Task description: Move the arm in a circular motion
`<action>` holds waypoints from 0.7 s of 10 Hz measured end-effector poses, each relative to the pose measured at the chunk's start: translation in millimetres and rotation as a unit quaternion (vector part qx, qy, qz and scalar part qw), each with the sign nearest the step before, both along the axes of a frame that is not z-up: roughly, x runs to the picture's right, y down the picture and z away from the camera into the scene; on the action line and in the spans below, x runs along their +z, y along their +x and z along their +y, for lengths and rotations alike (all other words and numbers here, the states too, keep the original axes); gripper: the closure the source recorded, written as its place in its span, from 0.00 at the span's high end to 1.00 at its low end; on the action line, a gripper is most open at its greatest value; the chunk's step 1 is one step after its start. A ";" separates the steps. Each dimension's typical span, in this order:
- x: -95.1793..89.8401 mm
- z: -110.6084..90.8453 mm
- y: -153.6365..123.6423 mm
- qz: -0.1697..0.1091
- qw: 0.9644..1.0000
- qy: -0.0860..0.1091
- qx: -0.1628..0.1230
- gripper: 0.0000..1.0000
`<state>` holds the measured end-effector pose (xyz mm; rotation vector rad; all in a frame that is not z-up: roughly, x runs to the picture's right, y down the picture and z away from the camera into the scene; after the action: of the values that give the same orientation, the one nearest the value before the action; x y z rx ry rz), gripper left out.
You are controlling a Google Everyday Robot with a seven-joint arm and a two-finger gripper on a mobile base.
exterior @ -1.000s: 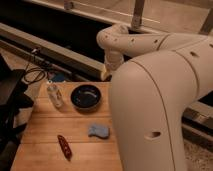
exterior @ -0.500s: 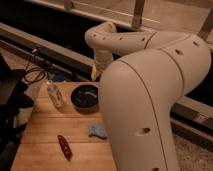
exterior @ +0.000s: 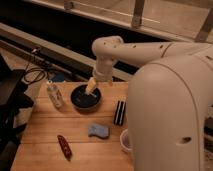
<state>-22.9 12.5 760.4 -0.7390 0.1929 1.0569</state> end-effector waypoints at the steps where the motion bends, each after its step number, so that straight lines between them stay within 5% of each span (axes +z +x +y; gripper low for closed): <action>1: -0.1 8.4 -0.6 0.000 1.000 -0.007 -0.003 0.80; 5: -5.7 11.4 53.8 0.084 0.996 -0.015 0.035 0.80; 7: -15.8 -2.0 113.8 0.171 0.982 -0.005 0.084 0.80</action>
<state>90.9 10.4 744.5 -0.5849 0.4367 1.3419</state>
